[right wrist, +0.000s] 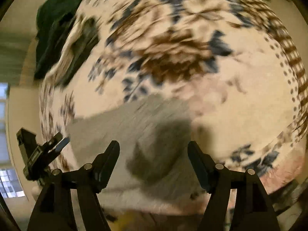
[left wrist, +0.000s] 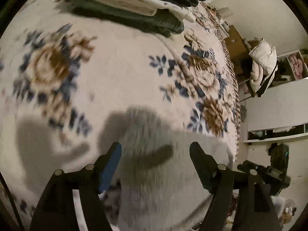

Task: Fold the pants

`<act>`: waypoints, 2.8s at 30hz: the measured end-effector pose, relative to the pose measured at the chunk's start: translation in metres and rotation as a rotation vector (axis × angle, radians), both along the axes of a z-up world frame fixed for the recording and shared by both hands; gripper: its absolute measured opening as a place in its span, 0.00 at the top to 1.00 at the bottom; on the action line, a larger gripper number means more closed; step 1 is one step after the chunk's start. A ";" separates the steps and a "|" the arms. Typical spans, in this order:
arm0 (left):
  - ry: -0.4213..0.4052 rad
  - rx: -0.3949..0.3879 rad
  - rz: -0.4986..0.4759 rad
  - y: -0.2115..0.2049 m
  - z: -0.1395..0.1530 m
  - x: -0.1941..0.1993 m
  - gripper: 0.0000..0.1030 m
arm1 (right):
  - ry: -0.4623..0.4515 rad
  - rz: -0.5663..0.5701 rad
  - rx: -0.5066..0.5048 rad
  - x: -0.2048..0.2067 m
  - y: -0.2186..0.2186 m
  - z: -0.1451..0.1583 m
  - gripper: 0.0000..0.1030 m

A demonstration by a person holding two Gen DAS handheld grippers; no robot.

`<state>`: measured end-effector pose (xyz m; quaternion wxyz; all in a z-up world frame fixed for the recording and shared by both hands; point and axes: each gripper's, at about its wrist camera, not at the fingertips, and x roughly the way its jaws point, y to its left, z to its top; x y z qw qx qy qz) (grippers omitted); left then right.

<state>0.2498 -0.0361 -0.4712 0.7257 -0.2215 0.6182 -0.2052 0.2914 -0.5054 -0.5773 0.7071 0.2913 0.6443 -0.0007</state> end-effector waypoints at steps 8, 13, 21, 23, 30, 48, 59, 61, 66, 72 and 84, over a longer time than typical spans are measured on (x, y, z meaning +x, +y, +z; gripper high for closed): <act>0.107 -0.018 0.058 0.010 -0.034 -0.073 0.31 | 0.179 0.710 -0.167 0.078 0.178 -0.002 0.16; 0.140 -0.132 0.138 0.014 -0.055 -0.088 0.30 | 0.224 0.973 -0.290 0.116 0.275 -0.037 0.13; 0.115 -0.213 0.085 0.005 -0.076 -0.086 0.31 | 0.440 1.048 -0.434 0.133 0.314 -0.115 0.22; 0.103 -0.219 0.073 0.007 -0.076 -0.100 0.30 | 0.425 1.008 -0.437 0.141 0.309 -0.108 0.36; 0.236 -0.283 0.143 0.011 -0.096 -0.184 0.31 | 0.412 0.920 -0.417 0.153 0.291 -0.094 0.45; 0.462 -0.448 0.497 0.062 -0.113 -0.137 0.26 | 0.406 0.977 -0.449 0.153 0.315 -0.097 0.29; 0.513 -0.382 0.409 0.054 -0.101 -0.138 0.26 | 0.226 0.774 -0.287 0.127 0.264 -0.031 0.29; 0.558 -0.413 0.420 0.046 -0.109 -0.149 0.26 | 0.205 0.674 -0.251 0.108 0.226 -0.010 0.29; 0.611 -0.450 0.464 0.035 -0.123 -0.155 0.26 | 0.236 0.260 -0.278 0.034 0.086 0.013 0.29; 0.584 -0.360 0.395 0.029 -0.119 -0.146 0.26 | 0.314 -0.214 0.062 -0.060 -0.005 -0.047 0.29; 0.574 -0.265 0.345 0.017 -0.106 -0.117 0.25 | 0.322 -0.201 0.112 -0.131 0.013 -0.076 0.75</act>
